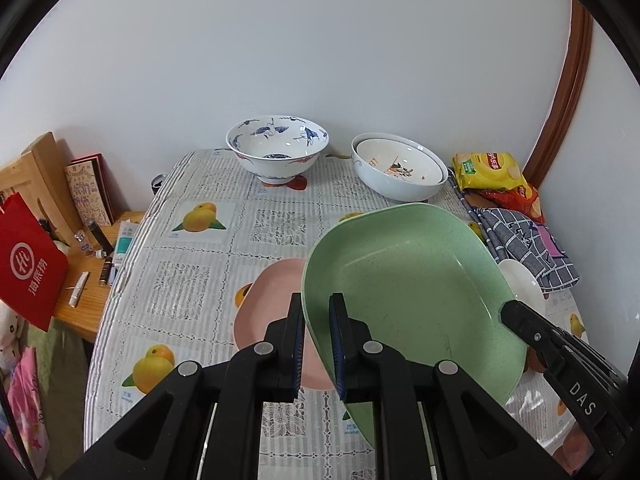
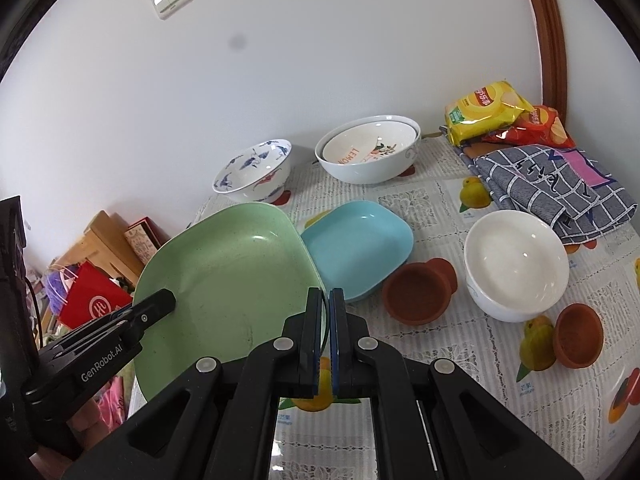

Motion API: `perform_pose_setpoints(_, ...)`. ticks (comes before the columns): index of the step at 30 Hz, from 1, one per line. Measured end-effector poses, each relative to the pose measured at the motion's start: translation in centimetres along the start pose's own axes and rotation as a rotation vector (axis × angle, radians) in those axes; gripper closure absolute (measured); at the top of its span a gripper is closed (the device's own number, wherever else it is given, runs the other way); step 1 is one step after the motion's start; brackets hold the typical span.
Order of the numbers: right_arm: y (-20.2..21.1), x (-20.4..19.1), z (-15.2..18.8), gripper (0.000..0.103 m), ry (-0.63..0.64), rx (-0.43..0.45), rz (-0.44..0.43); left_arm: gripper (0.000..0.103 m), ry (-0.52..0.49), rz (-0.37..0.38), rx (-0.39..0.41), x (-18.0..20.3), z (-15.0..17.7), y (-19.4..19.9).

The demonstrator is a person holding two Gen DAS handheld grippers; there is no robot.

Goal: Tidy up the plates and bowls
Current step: 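Lift the green plate with both grippers and carry it over the pink plate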

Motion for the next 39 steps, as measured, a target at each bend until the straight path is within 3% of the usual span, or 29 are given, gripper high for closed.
perform_pose_setpoints(18, -1.9, -1.2, -1.3, 0.099, 0.029, -0.016, -0.005, 0.091, 0.035, -0.011, -0.034, -1.3, -0.7, -2.1)
perform_pose_setpoints(29, -5.2, -1.3, -0.6, 0.099, 0.02, -0.076, -0.012, 0.091, 0.055, -0.035, -0.085, -2.7, 0.0, -4.8)
perform_pose_setpoints(39, -9.1, -3.5, 1.9, 0.099, 0.058, -0.168, -0.033, 0.091, 0.111, -0.09, -0.15, -6.4, 2.3, -7.1)
Point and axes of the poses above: each gripper's, at about its wrist camera, not at the fingertips, and y roughly against the way its jaws point, x to its right, z to its underside, the point moved 4 cm from there along -y, roughly the way its jaws point
